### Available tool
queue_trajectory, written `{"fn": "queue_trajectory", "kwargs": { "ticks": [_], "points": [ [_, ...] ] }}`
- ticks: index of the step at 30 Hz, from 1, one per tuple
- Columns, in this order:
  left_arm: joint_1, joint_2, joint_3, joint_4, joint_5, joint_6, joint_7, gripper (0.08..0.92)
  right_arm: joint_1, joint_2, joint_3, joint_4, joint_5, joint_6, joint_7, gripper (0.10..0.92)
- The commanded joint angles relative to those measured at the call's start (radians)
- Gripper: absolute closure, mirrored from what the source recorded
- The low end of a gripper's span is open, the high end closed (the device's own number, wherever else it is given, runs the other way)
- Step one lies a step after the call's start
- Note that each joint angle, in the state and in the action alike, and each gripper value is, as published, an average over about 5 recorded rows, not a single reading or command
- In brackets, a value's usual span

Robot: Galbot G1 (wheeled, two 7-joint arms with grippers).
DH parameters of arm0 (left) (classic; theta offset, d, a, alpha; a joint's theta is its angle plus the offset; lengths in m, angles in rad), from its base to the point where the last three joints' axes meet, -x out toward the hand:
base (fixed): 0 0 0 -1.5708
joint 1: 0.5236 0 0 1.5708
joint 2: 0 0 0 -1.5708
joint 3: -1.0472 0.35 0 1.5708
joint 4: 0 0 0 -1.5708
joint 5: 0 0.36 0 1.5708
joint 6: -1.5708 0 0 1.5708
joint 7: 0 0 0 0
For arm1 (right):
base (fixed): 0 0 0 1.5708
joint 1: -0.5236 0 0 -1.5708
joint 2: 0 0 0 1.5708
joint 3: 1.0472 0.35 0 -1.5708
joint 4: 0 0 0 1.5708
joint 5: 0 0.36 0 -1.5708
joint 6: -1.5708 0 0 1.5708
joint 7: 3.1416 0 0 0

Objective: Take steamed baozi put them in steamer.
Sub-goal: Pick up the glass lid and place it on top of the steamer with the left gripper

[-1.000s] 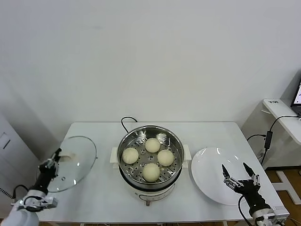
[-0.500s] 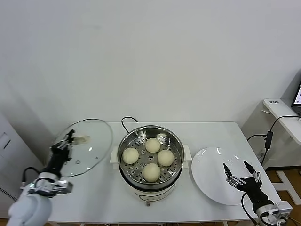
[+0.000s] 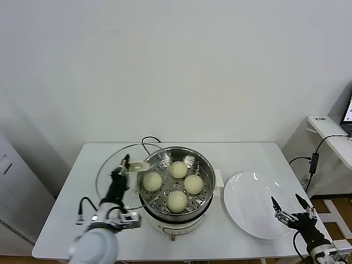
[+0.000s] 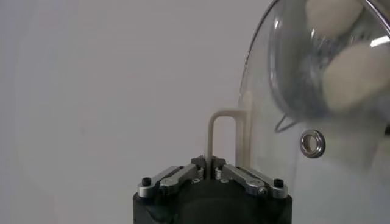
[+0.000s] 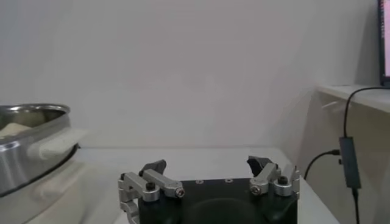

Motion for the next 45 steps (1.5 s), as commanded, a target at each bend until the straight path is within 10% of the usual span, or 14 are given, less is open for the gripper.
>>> {"fn": "queue_trajectory", "kwargs": {
  "ticks": [1,45],
  "points": [
    [-0.121,-0.162,0.280,0.040,0.253,0.165,0.102,0.877,-0.015,-0.001,0.023,-0.007,-0.005,-0.002,-0.007,0.203],
    [-0.154,-0.284,0.317,0.231,0.427,0.134,0.104,0.877,-0.044,0.026,0.022,-0.002,-0.015,0.008,-0.017,0.203]
  ]
}}
